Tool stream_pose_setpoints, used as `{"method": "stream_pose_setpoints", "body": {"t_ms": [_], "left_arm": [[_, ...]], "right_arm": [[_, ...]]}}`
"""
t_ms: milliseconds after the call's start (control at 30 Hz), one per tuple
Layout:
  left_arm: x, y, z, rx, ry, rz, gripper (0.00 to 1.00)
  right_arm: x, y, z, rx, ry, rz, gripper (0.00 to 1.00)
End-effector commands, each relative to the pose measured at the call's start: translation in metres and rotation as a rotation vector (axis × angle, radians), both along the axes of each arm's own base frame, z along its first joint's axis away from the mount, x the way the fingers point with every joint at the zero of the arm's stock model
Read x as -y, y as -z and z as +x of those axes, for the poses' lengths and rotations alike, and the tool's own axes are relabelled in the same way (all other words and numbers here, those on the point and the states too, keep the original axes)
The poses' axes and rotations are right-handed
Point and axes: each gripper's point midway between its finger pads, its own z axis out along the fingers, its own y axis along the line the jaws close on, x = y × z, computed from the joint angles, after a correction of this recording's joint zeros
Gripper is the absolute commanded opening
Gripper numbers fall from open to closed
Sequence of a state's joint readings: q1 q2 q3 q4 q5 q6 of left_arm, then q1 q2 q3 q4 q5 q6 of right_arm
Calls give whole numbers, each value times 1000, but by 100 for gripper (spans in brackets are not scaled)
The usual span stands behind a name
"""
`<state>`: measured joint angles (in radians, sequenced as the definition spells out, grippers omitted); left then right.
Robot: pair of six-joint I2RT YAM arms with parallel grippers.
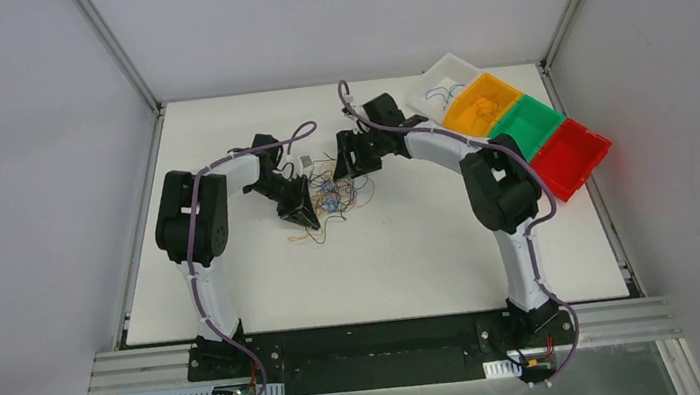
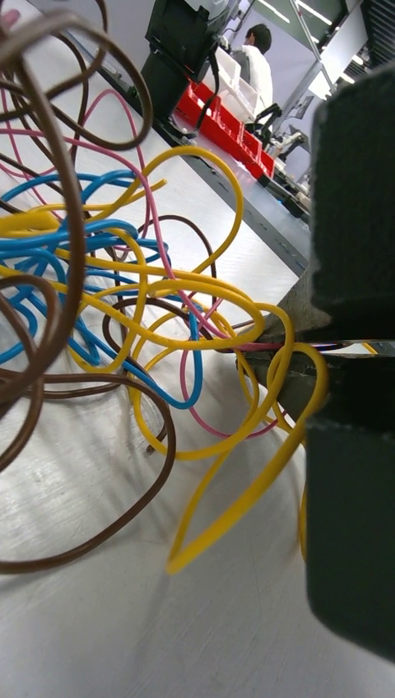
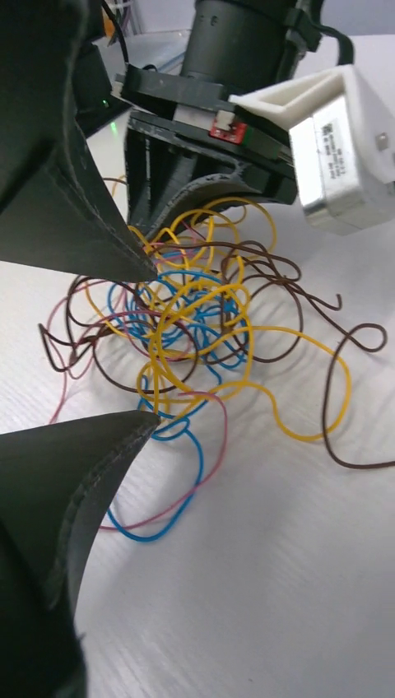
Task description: Untangle the cables
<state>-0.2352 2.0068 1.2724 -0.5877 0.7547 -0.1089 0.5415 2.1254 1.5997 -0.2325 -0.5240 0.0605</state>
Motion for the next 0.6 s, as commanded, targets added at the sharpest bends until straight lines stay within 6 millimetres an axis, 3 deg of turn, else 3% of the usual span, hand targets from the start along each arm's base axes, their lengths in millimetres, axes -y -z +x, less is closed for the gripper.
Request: {"method": "stream_pose_setpoints", "body": {"t_ms": [0, 67, 133, 167, 233, 267, 400, 567], "left_arm": [[-2, 1, -7, -12, 7, 7, 0], [-3, 2, -8, -13, 7, 13, 0], [-5, 2, -7, -8, 3, 19, 0], [-7, 1, -6, -6, -2, 23, 0], [-13, -1, -4, 1, -18, 30, 0], [-18, -3, -3, 5, -32, 34, 0], [-45, -7, -5, 14, -96, 56, 0], [-87, -4, -20, -5, -168, 106, 0]], "right_arm": [[-17, -11, 30, 118, 22, 17, 61], [-18, -1, 32, 134, 8, -9, 57], [-18, 7, 31, 137, -1, -28, 48], [-16, 11, 30, 147, -17, -43, 39], [-8, 12, 29, 161, -31, -74, 8], [-1, 11, 26, 167, -35, -85, 0], [41, -9, 26, 201, -8, -142, 0], [120, -32, 36, 237, 105, -262, 0]]}}
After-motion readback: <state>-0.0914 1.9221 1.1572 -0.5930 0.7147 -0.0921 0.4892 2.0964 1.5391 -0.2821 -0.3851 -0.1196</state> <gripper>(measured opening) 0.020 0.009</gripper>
